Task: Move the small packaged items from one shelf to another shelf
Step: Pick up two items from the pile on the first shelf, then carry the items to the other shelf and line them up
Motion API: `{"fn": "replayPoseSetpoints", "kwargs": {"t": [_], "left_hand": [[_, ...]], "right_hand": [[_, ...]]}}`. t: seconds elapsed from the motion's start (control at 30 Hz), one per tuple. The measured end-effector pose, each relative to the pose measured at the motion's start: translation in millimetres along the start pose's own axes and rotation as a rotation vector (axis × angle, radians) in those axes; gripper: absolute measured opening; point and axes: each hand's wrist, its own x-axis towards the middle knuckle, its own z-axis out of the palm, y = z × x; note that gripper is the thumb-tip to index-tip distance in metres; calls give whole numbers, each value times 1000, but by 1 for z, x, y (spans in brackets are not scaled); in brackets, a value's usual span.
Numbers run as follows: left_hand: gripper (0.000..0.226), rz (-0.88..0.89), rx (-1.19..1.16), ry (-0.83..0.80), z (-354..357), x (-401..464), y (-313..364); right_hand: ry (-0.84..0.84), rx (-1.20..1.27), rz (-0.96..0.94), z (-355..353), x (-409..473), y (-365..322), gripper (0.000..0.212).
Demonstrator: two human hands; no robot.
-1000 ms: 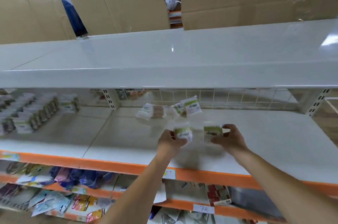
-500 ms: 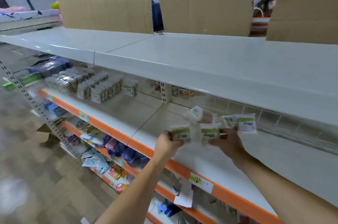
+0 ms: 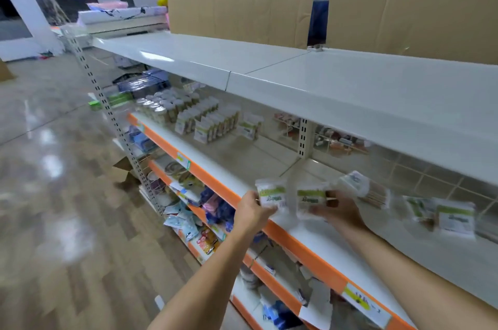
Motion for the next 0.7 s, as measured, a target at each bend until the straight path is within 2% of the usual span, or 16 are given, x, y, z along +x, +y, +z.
{"fn": "replayPoseSetpoints", "kwargs": {"t": [0.4,0.7], "left_hand": [[32,55,152,7,-98,71,-31],[30,86,151,-36,-127,124,-45]], "right_hand": [[83,56,22,104,43,-33,39],[93,112,39,152,75,-48,40]]}}
